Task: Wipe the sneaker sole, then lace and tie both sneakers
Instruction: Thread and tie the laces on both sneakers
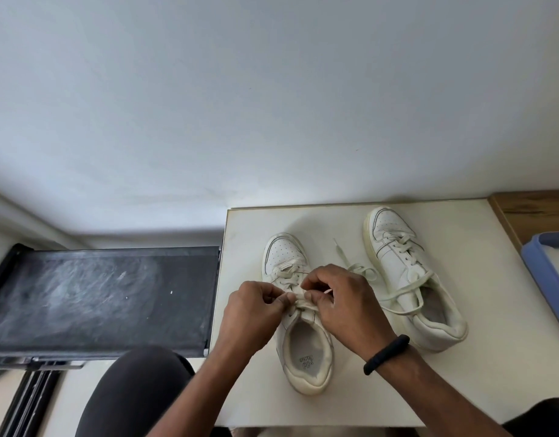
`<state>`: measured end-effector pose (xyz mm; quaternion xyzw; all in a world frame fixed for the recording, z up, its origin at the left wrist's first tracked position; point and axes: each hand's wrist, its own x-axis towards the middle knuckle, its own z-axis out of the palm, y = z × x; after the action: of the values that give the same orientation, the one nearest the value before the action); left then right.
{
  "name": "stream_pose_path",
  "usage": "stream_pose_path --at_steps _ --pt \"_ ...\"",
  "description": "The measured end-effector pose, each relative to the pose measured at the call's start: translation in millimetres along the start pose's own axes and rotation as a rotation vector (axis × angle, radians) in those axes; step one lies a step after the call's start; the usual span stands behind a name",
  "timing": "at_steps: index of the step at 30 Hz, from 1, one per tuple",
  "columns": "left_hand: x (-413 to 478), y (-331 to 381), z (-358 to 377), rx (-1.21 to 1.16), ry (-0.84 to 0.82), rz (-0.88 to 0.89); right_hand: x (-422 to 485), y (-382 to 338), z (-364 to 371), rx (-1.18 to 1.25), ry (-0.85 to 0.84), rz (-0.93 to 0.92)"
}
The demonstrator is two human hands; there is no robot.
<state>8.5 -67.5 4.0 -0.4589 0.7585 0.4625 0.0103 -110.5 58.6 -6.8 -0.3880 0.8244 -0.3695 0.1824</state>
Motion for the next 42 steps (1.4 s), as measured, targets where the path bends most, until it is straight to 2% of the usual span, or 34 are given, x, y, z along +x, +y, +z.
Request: stream_pose_path --at_steps 4,12,18,25,30,35,38,42 --pt "0.9 -0.5 -0.6 -0.008 0.003 0.007 -13.6 -7.6 -1.4 -0.163 -0.030 -0.086" --pt "6.4 -5.6 -11.2 0.025 -0.152 0.066 -12.6 -10.3 10.8 -0.198 0.062 -0.067" --pt "10.5 -1.6 -23.4 0.127 -0.179 0.214 -14.3 -8.3 -9.3 -0.007 0.023 -0.001" --pt "15.8 -7.7 -26.7 0.311 -0.290 0.505 -21.3 -7.4 -21.9 0.102 -0.030 0.131" --pt "19.7 -3.3 -20.3 0.337 -0.297 0.562 -19.7 -10.4 -24.5 0.075 -0.028 0.164" --pt "24.8 -4.7 -23.3 0.345 -0.320 0.567 -16.9 -11.0 -36.3 0.174 -0.098 0.270" --pt "26.3 -4.8 -23.7 0.307 -0.302 0.572 -19.5 -11.1 -46.4 0.012 -0.229 0.260" --pt "28.5 -6.6 -24.1 0.237 -0.293 0.564 -27.7 -12.5 -60.3 -0.136 -0.262 0.268"
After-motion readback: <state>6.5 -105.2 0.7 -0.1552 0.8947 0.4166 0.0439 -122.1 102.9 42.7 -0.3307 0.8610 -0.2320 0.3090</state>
